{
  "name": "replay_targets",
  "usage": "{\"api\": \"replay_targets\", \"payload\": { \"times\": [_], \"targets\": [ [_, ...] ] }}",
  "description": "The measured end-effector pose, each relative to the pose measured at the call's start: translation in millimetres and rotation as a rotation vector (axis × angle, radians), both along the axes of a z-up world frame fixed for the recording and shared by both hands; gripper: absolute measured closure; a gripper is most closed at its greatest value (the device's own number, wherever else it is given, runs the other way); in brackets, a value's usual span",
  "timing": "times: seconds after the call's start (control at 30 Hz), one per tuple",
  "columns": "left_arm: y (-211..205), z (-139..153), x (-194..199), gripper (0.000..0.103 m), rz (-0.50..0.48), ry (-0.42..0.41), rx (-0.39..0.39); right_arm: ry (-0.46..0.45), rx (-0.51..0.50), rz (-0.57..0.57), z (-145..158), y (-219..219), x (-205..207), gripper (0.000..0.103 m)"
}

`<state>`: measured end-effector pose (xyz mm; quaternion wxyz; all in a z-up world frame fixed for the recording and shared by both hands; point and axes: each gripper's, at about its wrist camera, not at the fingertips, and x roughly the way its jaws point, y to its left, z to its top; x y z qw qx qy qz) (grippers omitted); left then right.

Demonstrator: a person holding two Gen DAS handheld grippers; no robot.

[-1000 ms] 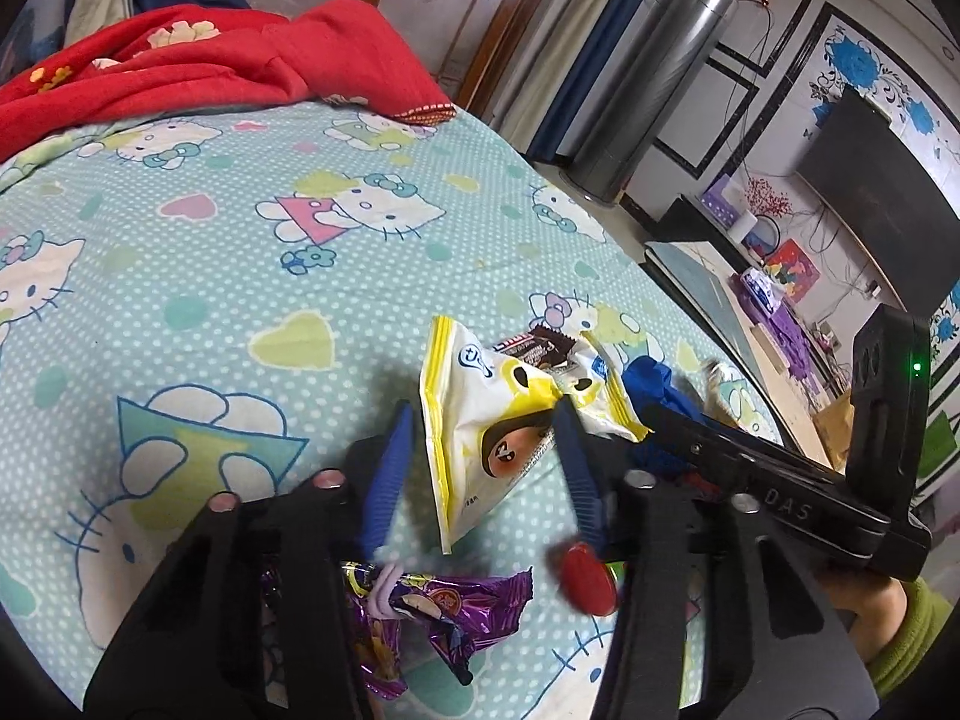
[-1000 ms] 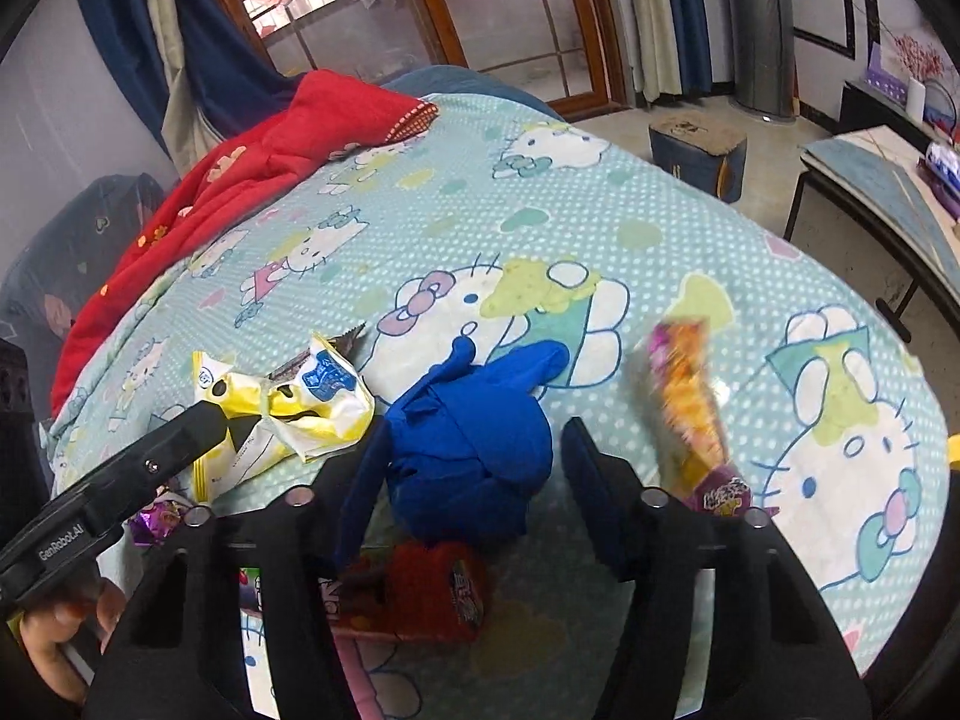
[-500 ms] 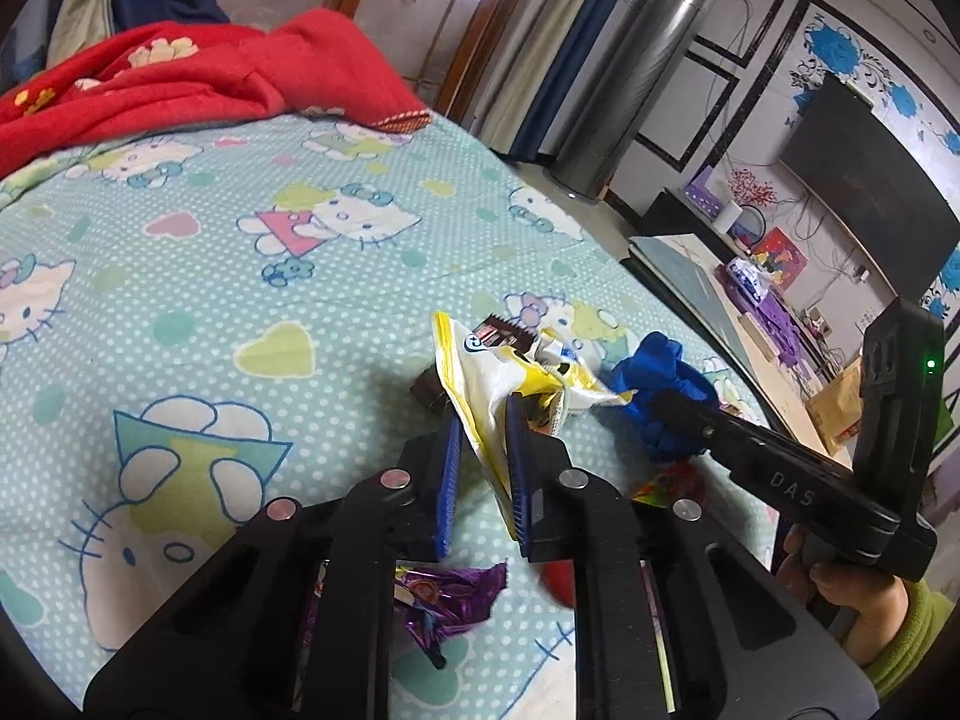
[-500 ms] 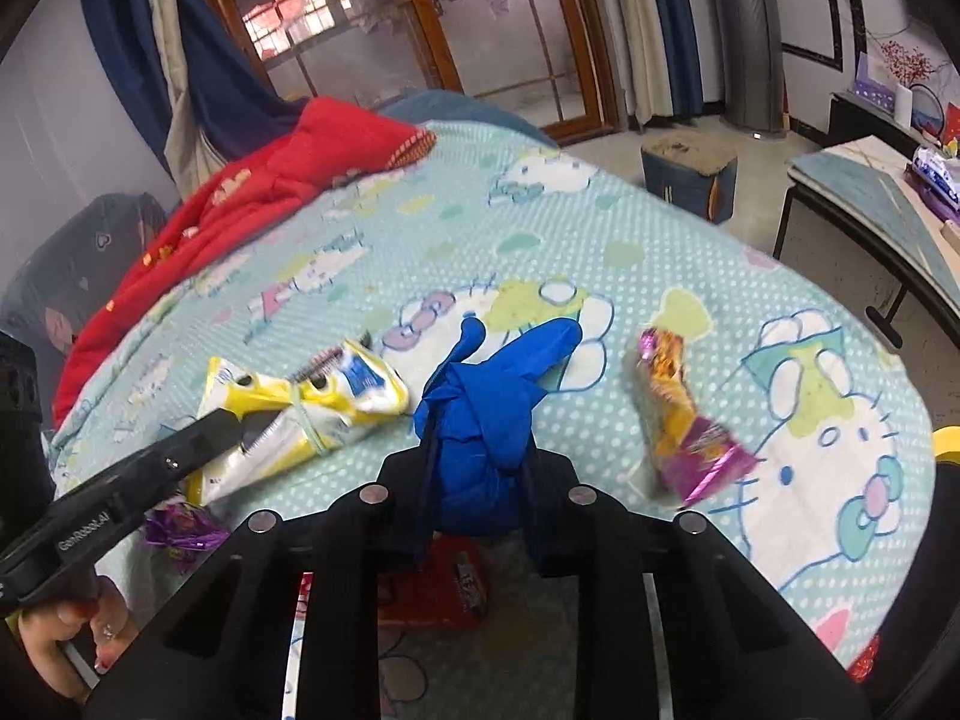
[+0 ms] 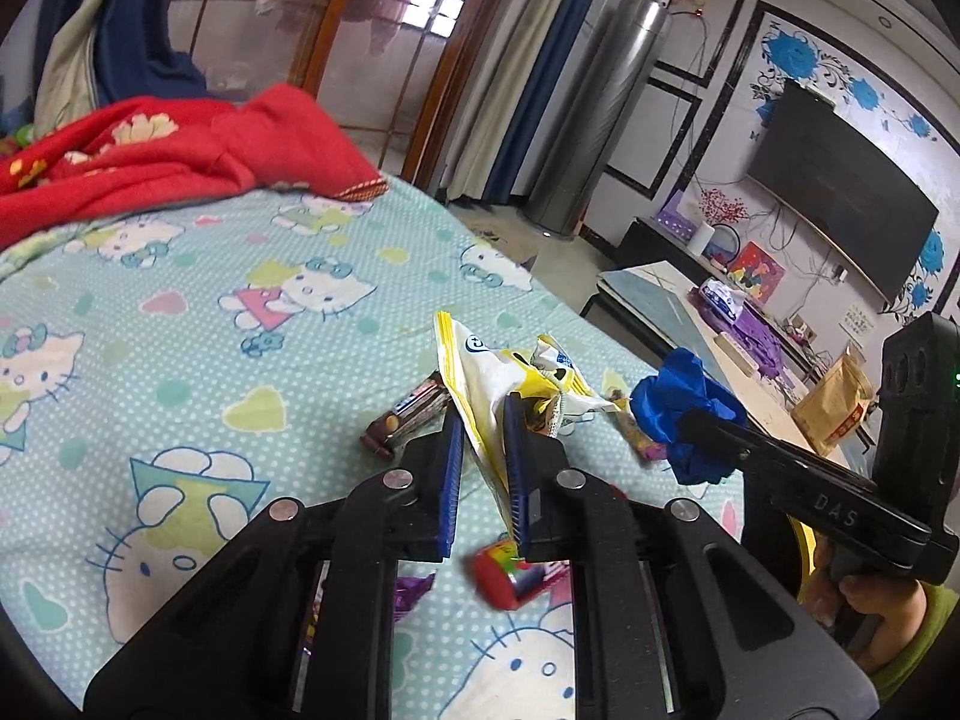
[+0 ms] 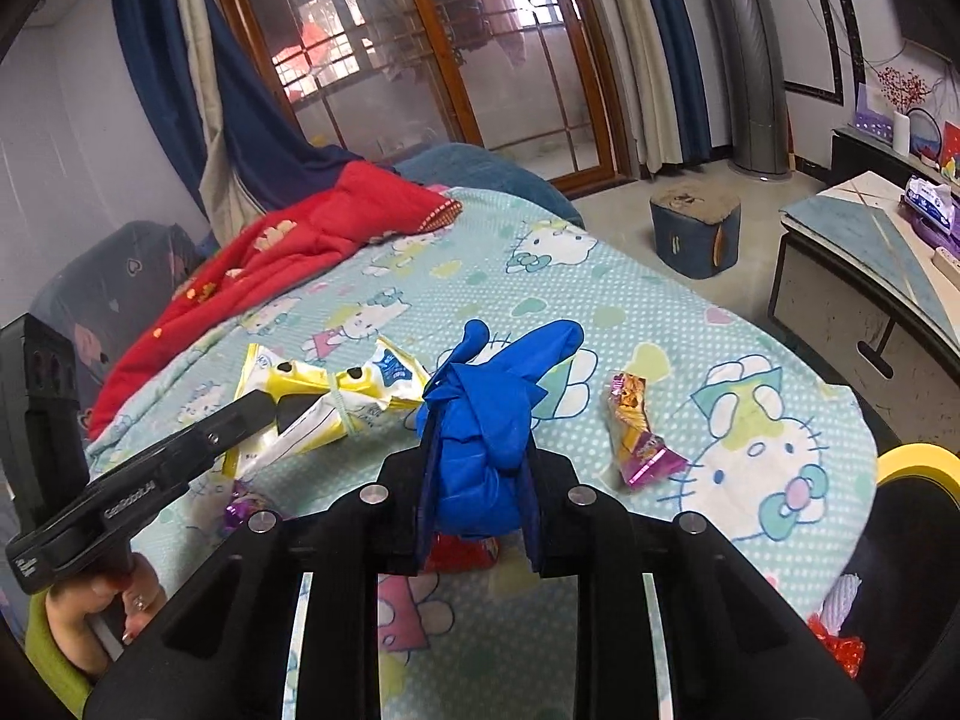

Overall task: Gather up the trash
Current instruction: 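Grasp the yellow snack wrapper with the left tool while the right tool grasps the blue glove, then carry the yellow wrapper and blue glove over the yellow bin and open both tools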

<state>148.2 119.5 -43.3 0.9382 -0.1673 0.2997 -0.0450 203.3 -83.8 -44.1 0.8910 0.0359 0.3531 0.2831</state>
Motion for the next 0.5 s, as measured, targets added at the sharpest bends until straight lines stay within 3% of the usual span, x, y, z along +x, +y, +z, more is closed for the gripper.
{"api": "replay_targets", "payload": {
  "times": [0.5],
  "targets": [
    [-36.0, 26.8, -13.8, 0.095, -0.057, -0.068, 0.045, -0.068, -0.007, -0.055, 29.6, -53.7, -28.2, 0.081]
  ]
}}
